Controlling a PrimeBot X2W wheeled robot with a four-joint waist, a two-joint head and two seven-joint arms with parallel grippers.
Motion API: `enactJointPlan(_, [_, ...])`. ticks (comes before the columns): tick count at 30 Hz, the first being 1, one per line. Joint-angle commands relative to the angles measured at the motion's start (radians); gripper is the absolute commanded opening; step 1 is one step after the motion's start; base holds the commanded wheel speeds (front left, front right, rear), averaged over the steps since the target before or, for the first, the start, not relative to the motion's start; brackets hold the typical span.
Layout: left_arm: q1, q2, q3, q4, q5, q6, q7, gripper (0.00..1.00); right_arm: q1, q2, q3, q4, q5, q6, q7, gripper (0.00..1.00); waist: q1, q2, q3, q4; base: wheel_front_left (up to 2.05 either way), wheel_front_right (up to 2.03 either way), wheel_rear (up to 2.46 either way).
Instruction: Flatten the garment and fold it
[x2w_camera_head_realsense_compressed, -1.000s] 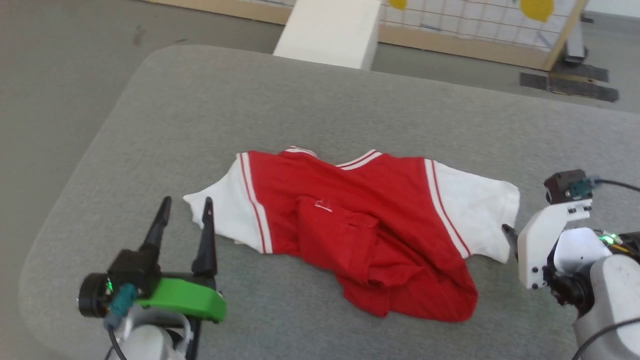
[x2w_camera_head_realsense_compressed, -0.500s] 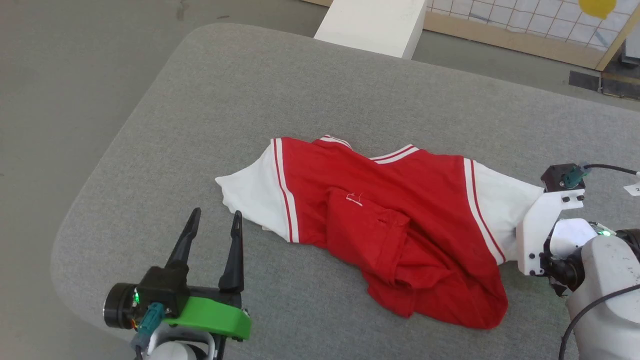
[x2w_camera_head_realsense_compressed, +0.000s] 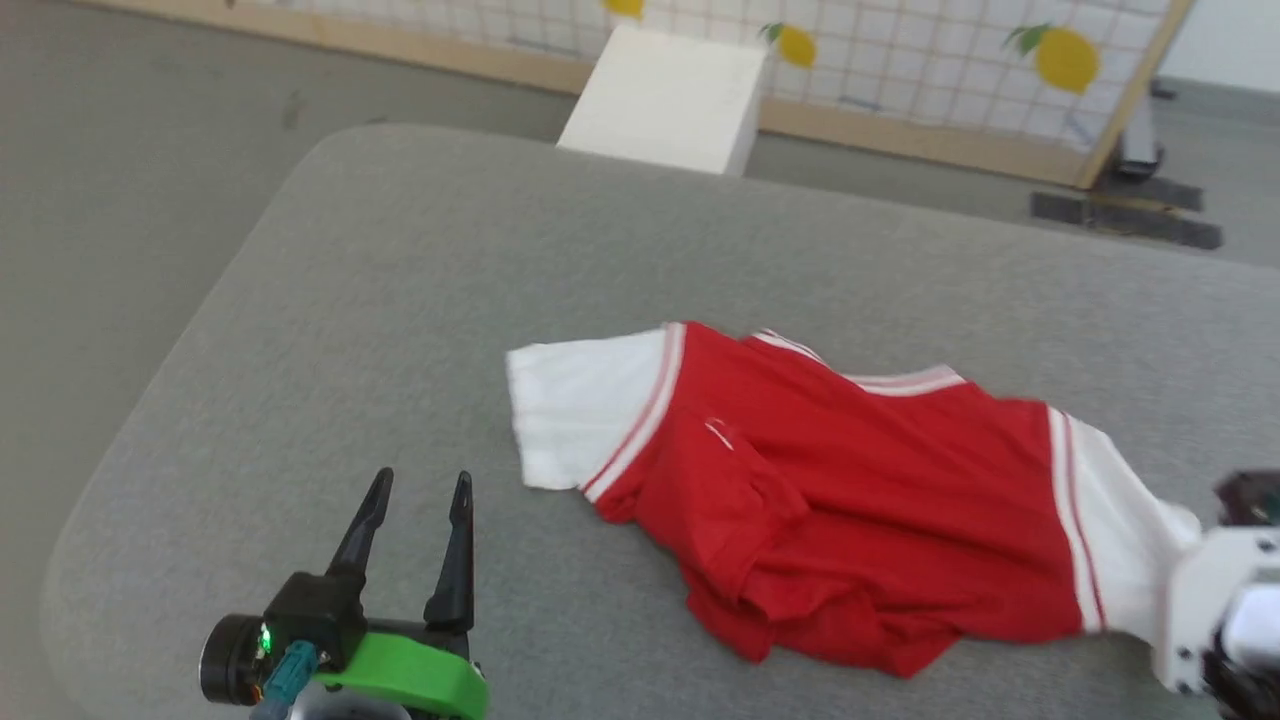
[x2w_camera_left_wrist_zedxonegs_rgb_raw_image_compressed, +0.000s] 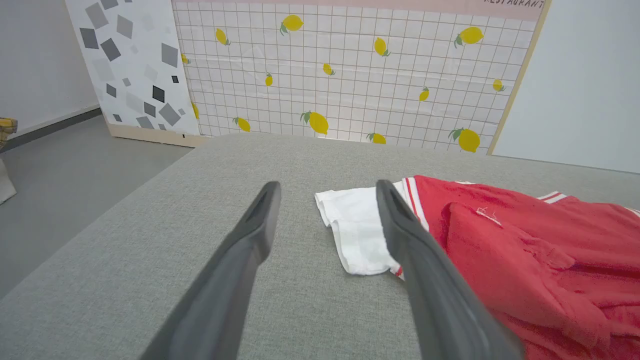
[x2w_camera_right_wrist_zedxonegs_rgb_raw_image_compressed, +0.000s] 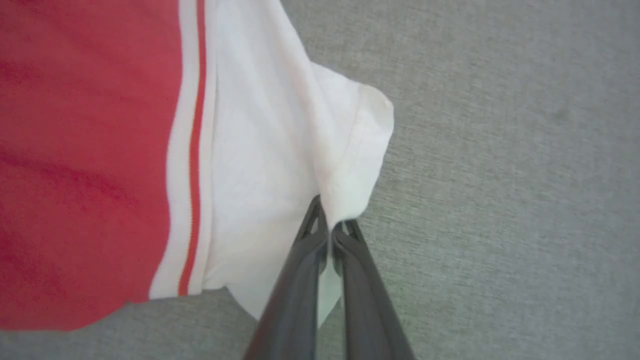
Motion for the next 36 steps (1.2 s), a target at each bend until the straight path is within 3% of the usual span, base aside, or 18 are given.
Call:
enactJointPlan(1, [0.015,-0.003,0.002,-0.001,0.0,-0.005,-0.005,1.0,0.04,-0.006,-0.029,-0.036,-0.003,-0.002,0.008,0.0,0.0,-0.0001,-0.051,-0.062,0.0,0.0,0.0])
enactJointPlan(6, [0.024,-0.006,0.0,0.005,-0.002,-0.014,-0.005,1.0,0.131,0.042,-0.108,-0.137,0.0,-0.002,0.038,0.0,0.0,-0.0001,-0.047,-0.099,0.0,0.0,0.0])
enactJointPlan(7, [0.022,-0.003,-0.003,0.01,0.0,-0.018,-0.005,1.0,0.139,0.051,-0.116,-0.154,-0.007,-0.002,0.03,0.28,0.0,-0.0001,-0.042,-0.107,0.0,0.0,0.0])
enactJointPlan(8, [0.016,-0.001,-0.007,0.016,0.002,-0.021,-0.005,1.0,0.143,0.058,-0.123,-0.172,-0.019,-0.002,0.015,1.0,0.0,-0.0001,-0.037,-0.114,0.0,0.0,0.0])
enactJointPlan(16, [-0.125,0.045,-0.02,0.035,-0.045,-0.057,0.061,1.0,0.11,0.11,-0.113,-0.346,-0.034,-0.002,-0.173,1.0,0.0,-0.0001,0.02,-0.19,0.0,0.0,0.0])
enactJointPlan(22, [-0.342,0.142,-0.073,0.079,-0.156,-0.078,0.282,1.0,0.124,0.148,-0.078,-0.482,-0.011,-0.002,-0.297,1.0,0.0,-0.0001,0.093,-0.265,0.0,0.0,0.0])
enactJointPlan(31, [-0.658,0.423,-0.317,0.252,-0.439,-0.079,0.758,1.0,0.113,0.197,-0.037,-0.534,0.015,-0.002,-0.391,1.0,0.0,-0.0001,0.222,-0.374,0.0,0.0,0.0])
enactJointPlan(36, [-0.748,0.524,-0.431,0.332,-0.53,-0.08,0.91,1.0,0.102,0.206,-0.033,-0.523,0.022,-0.002,-0.41,1.0,0.0,-0.0001,0.263,-0.407,0.0,0.0,0.0])
